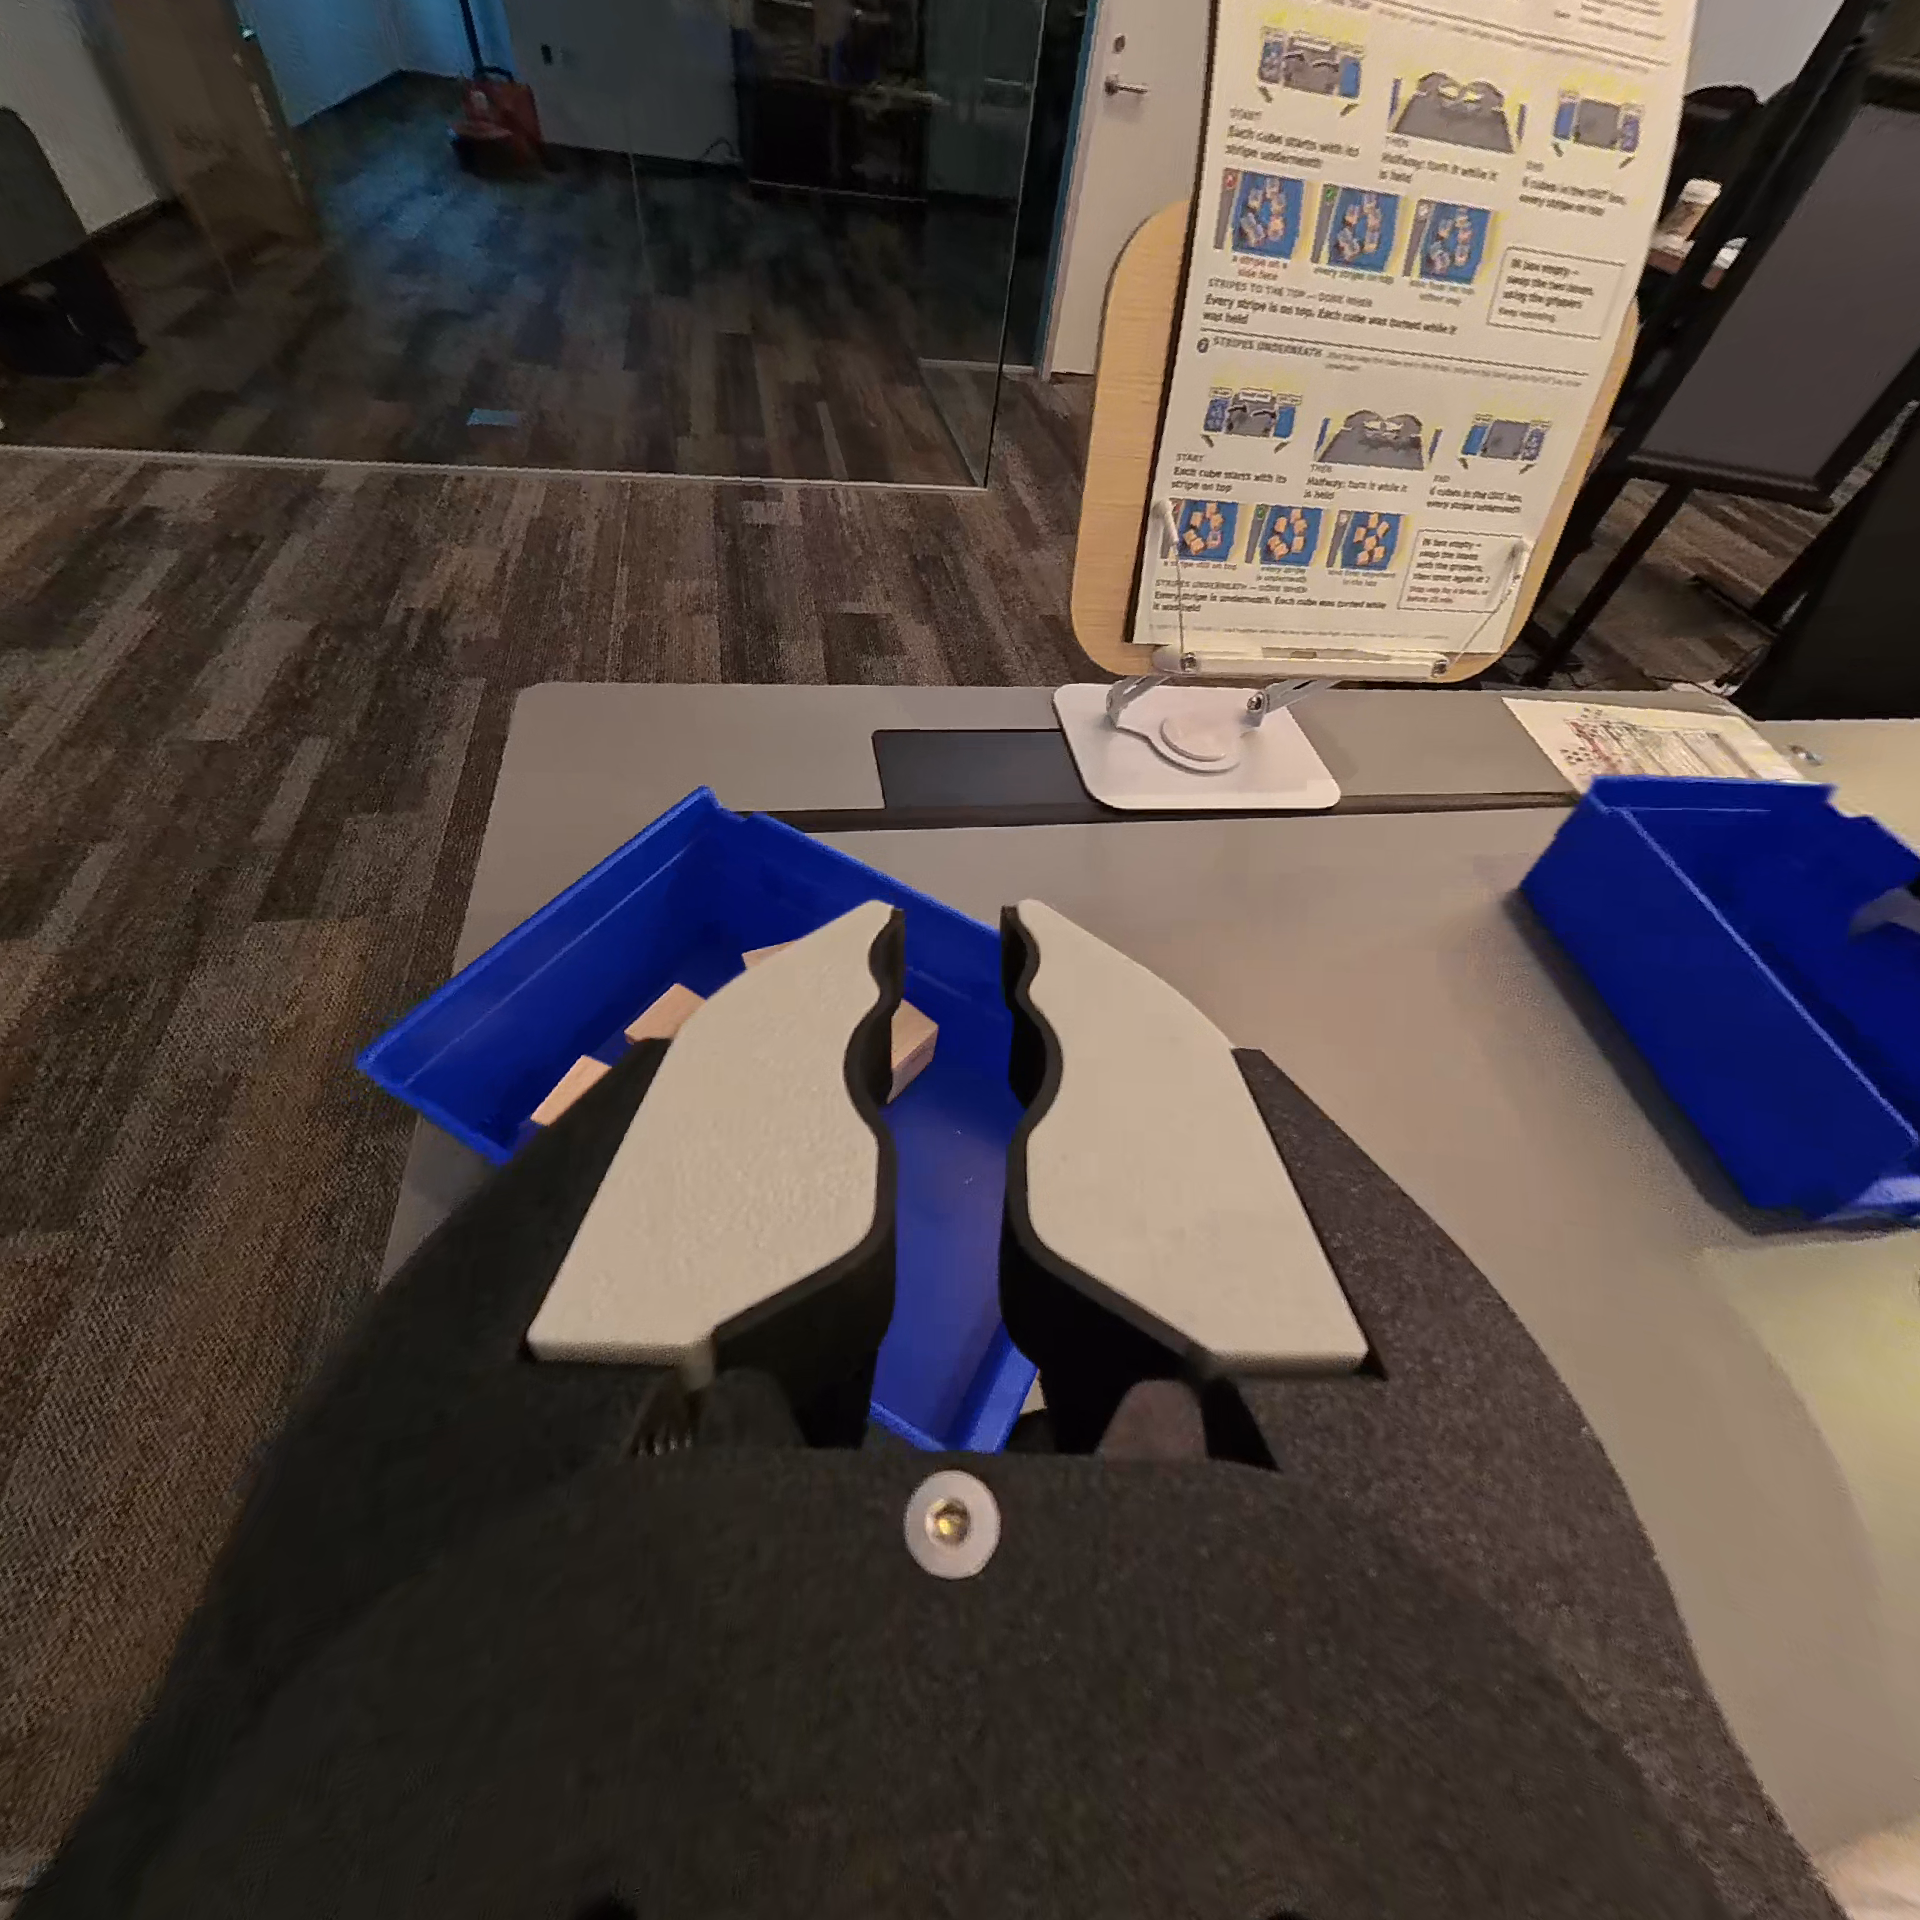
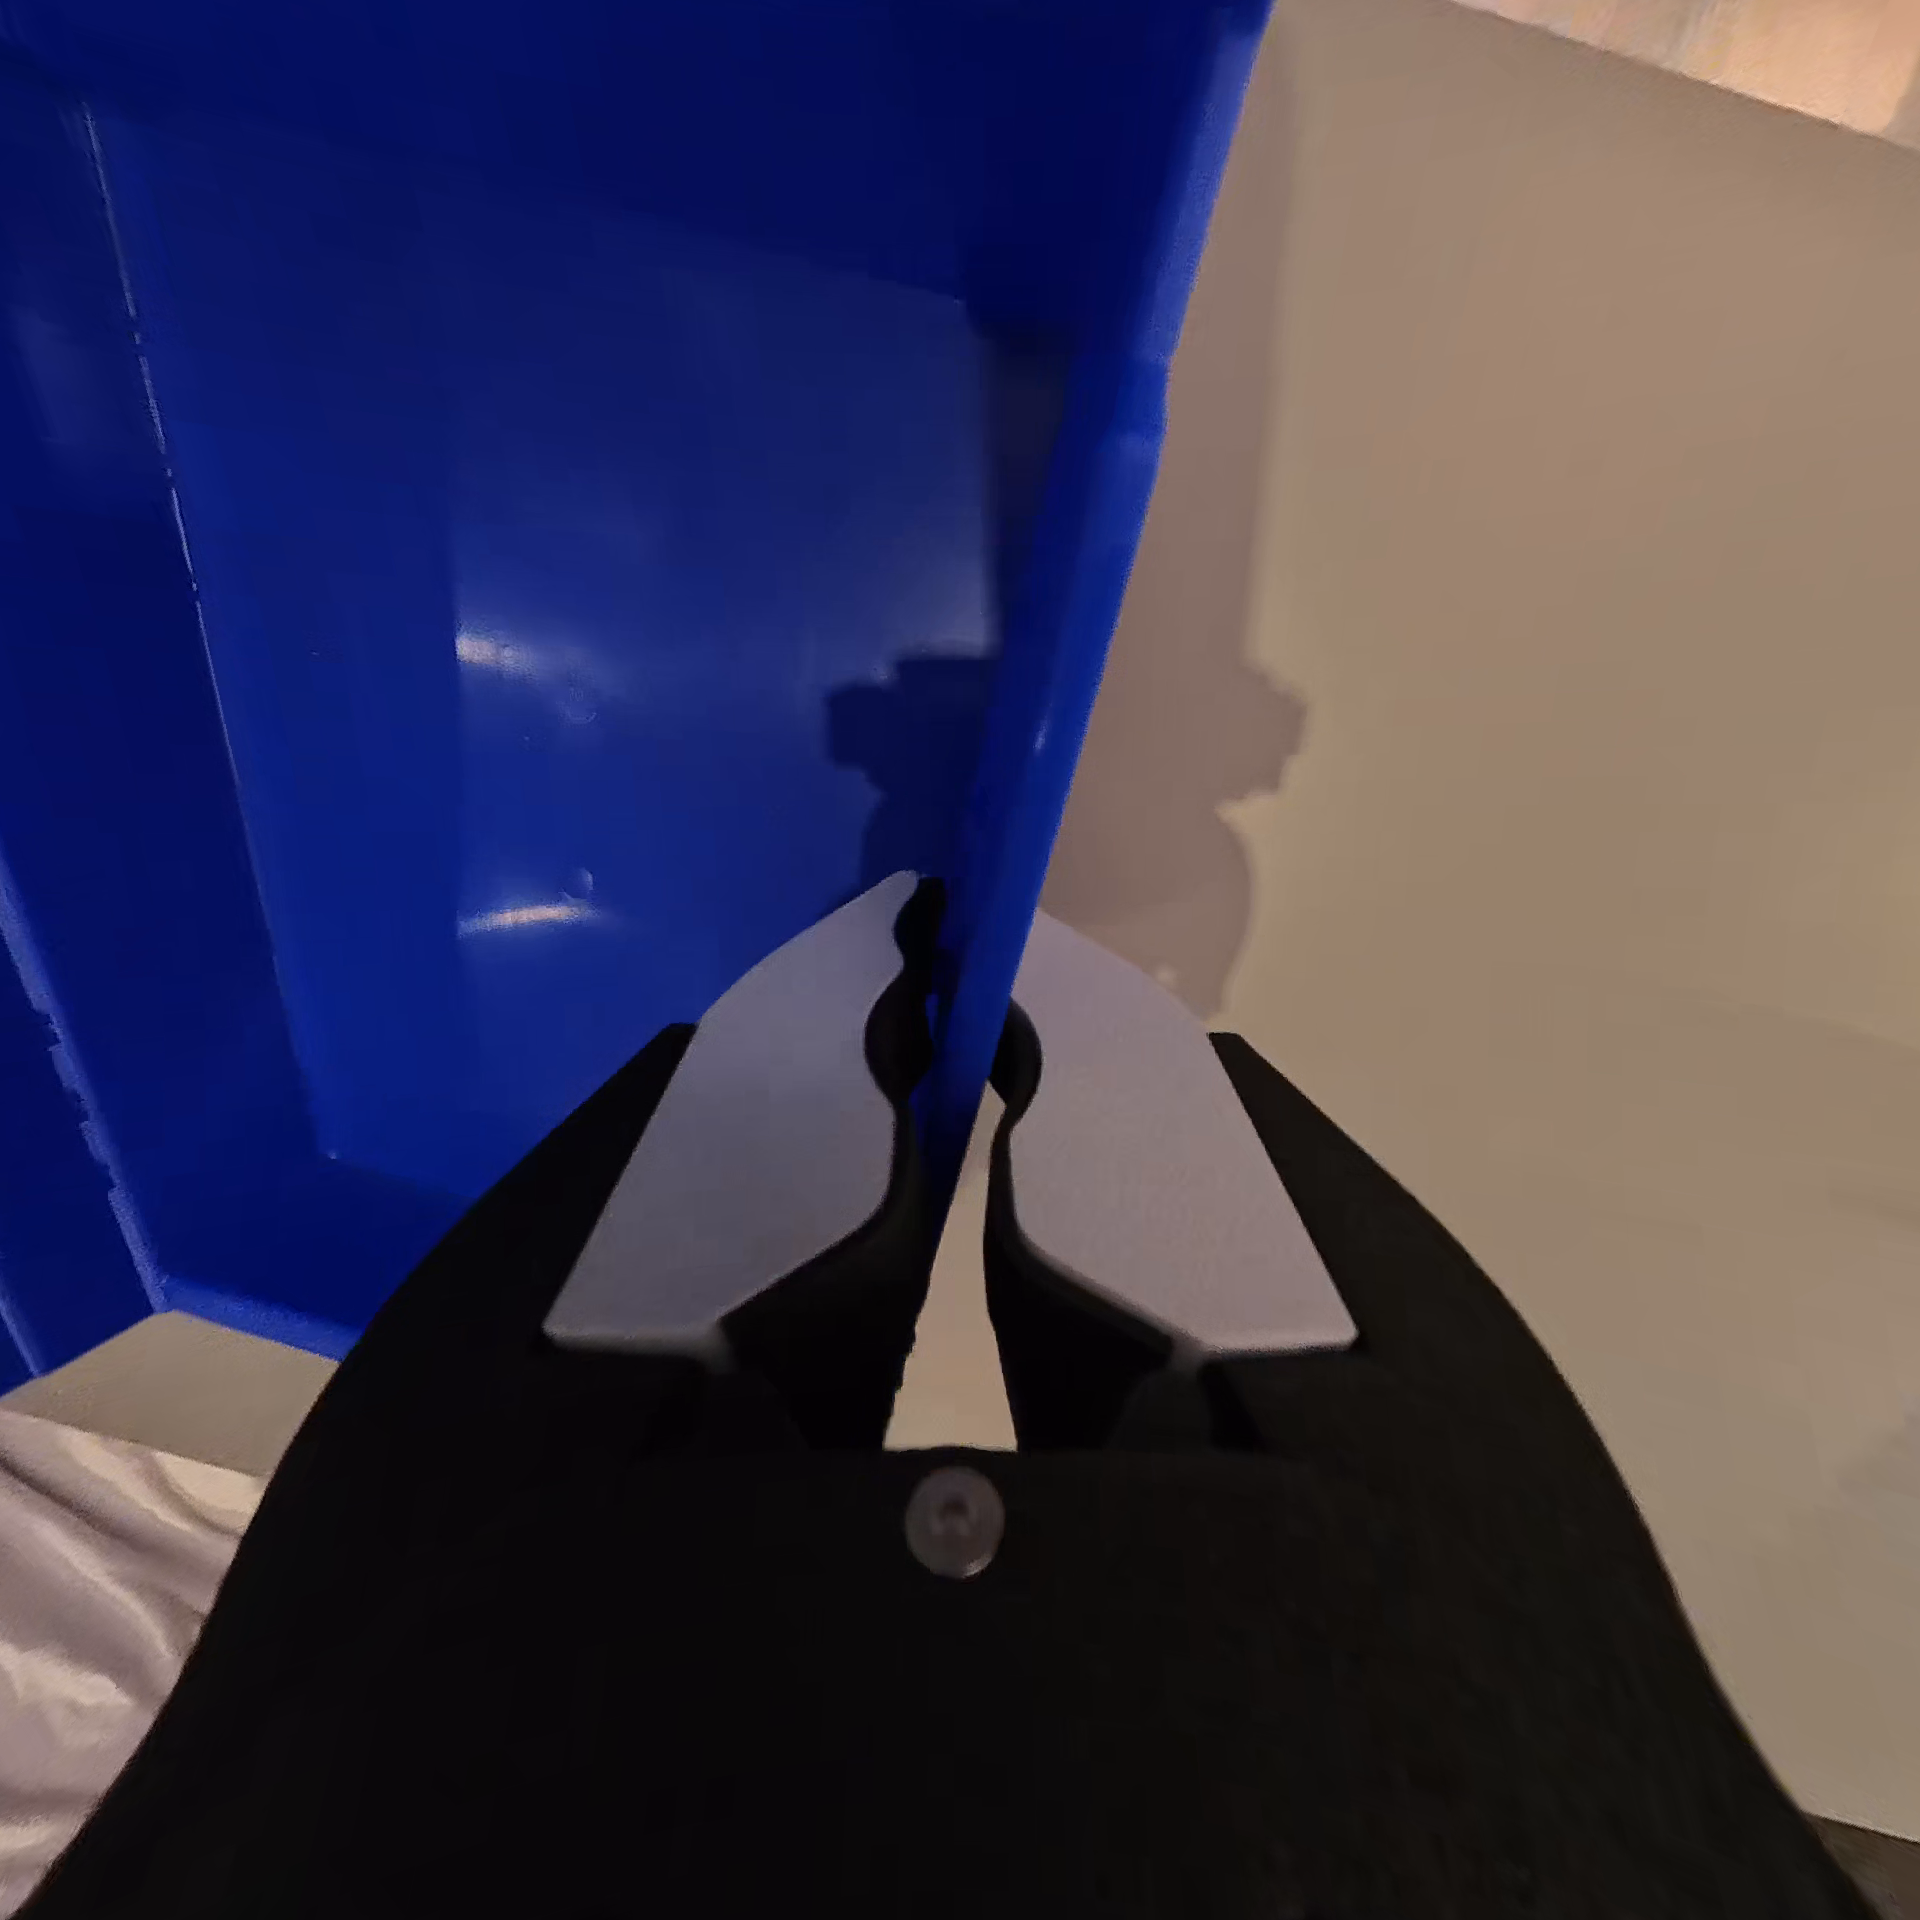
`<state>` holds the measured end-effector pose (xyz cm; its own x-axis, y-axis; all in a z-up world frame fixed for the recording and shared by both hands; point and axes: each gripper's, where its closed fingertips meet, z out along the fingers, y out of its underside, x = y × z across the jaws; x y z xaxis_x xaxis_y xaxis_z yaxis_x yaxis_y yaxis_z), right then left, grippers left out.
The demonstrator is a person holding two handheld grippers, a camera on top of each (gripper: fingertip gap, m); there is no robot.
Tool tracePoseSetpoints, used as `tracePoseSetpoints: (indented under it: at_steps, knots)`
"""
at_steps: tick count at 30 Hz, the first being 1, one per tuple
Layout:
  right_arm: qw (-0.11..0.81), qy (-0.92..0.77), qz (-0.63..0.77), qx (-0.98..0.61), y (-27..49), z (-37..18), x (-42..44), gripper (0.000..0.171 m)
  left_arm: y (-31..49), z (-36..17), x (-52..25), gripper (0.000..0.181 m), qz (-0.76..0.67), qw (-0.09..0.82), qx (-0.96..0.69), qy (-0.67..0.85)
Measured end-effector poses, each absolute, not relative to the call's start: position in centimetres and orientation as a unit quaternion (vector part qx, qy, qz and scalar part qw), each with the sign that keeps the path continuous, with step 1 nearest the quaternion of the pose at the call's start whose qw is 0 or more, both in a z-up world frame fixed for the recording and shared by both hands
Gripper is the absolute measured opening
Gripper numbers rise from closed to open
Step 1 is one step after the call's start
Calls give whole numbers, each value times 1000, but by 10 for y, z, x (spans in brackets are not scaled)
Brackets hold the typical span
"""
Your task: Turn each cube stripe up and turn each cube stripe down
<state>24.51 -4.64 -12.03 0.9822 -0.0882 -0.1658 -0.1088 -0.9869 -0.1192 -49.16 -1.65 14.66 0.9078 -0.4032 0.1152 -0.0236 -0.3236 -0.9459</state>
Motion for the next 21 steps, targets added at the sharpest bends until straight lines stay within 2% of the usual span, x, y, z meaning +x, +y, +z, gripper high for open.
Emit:
tracePoseSetpoints:
  at_steps: [7, 17, 18, 21]
  knots:
    - [77, 62, 82, -992, -70, -121, 305, 6, -13, 144, -494, 17, -150, 563, -804, 120]
    - [99, 16, 47, -994, -74, -120, 323, 8, 4, 130, -466, 17, -120, 527, -826, 162]
    - [116, 5, 31, -993, -71, -117, 324, 11, 7, 126, -468, 18, -117, 520, -830, 162]
    - [205, 5, -22, -979, -54, -91, 331, 35, 24, 107, -493, 22, -91, 495, -855, 126]
